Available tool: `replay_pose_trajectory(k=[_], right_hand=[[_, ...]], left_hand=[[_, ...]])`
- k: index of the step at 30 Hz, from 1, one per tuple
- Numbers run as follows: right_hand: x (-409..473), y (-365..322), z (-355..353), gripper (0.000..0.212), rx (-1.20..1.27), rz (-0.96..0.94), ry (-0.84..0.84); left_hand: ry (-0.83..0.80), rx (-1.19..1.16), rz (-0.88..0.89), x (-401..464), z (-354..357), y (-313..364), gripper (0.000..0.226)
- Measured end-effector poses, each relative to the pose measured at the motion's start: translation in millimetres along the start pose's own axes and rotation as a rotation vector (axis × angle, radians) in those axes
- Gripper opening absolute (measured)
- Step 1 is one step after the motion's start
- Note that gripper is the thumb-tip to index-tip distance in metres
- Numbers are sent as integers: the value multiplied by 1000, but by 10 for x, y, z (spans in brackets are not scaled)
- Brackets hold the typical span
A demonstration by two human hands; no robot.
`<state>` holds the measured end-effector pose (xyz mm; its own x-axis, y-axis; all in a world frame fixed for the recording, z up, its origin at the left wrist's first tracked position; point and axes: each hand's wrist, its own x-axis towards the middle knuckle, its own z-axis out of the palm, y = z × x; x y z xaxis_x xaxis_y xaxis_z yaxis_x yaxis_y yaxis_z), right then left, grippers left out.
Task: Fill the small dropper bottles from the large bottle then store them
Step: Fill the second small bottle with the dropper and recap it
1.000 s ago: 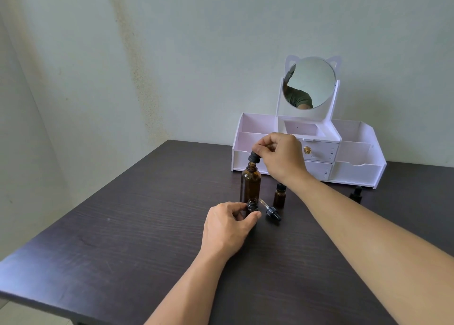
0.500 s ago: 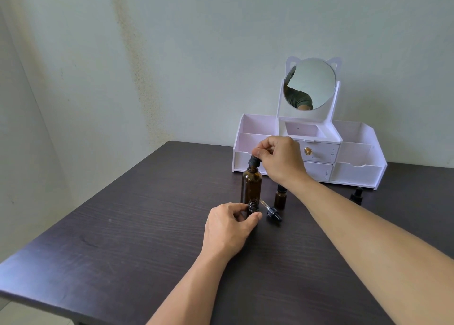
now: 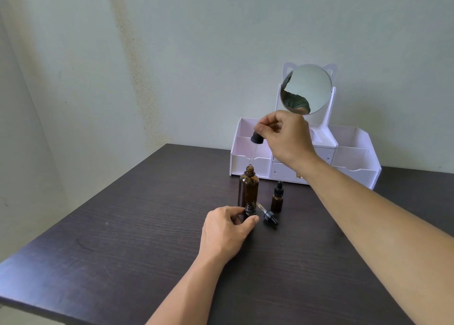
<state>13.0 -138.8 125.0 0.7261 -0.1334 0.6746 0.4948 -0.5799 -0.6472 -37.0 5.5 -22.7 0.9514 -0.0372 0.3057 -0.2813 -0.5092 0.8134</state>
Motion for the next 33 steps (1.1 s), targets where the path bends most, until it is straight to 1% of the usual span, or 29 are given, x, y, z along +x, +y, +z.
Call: replay_pose_trajectory(k=[6, 9, 16, 24, 33], right_hand=[[73, -156, -184, 10, 19, -67, 32], [1, -174, -246, 10, 20, -85, 45], [-257, -98, -253, 13, -5, -37, -60], [-415, -15, -189, 14, -35, 0, -95], [-472, 63, -113, 10, -96, -9, -159]], left_hand=[[4, -4, -1, -2, -1, 6, 18], [-2, -3, 0, -1, -5, 5, 20], [-3, 0, 8, -8, -10, 11, 25], [3, -9, 6, -5, -2, -15, 27], [-2, -3, 12, 7, 0, -9, 28]])
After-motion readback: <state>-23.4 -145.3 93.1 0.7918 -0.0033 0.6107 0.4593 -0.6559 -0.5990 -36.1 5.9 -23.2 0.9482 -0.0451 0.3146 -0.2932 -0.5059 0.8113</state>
